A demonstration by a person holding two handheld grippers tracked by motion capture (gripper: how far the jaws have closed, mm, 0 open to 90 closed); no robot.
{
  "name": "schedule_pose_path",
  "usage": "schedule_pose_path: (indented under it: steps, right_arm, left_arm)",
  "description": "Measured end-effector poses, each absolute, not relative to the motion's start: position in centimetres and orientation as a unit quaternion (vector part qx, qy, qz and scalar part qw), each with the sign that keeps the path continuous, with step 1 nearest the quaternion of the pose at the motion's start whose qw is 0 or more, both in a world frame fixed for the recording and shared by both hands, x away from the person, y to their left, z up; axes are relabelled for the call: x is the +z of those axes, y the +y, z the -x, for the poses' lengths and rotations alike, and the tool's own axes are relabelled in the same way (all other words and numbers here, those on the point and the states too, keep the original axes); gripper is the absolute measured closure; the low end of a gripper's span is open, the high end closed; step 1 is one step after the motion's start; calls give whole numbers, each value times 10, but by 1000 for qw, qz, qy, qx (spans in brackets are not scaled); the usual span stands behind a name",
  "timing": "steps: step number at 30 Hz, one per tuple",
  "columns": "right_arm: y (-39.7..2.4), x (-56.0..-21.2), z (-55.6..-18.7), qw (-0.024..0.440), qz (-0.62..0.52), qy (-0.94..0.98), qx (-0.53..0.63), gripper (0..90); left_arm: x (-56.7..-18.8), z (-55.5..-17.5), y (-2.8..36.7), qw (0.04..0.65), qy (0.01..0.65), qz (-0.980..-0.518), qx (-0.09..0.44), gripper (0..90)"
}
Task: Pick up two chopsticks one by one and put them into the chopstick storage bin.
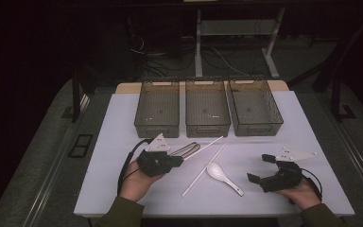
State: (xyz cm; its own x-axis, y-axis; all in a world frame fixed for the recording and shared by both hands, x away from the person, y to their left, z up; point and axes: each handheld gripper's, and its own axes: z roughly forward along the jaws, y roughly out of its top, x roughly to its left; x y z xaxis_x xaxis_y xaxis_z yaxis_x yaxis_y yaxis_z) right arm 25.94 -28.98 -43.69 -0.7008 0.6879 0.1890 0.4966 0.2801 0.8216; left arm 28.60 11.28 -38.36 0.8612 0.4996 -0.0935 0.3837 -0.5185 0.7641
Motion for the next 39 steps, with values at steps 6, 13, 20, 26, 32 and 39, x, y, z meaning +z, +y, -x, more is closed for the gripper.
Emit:
schedule_pose_path:
  steps: [6, 13, 20, 26, 32, 39]
  right_arm:
    - [-290, -437, -259, 102, -372, 794, 470, 8]
    - [-290, -437, -259, 102, -371, 795, 469, 8]
    - [-290, -437, -259, 104, -370, 797, 467, 8]
    - [-290, -437, -259, 105, -370, 797, 465, 8]
    - [-290, -437, -259, 105, -371, 796, 467, 8]
    - [-291, -436, -259, 102, -374, 794, 468, 8]
  left_arm:
    - [-377, -289, 112, 422, 253, -867, 75, 844]
    - [-371, -298, 116, 421, 256, -866, 83, 844]
    - [-365, -311, 123, 424, 264, -862, 89, 844]
    - [-356, -321, 128, 431, 271, -855, 95, 844]
    - [-346, -332, 131, 438, 273, -851, 101, 844]
    - [-335, -347, 131, 437, 280, -848, 108, 844]
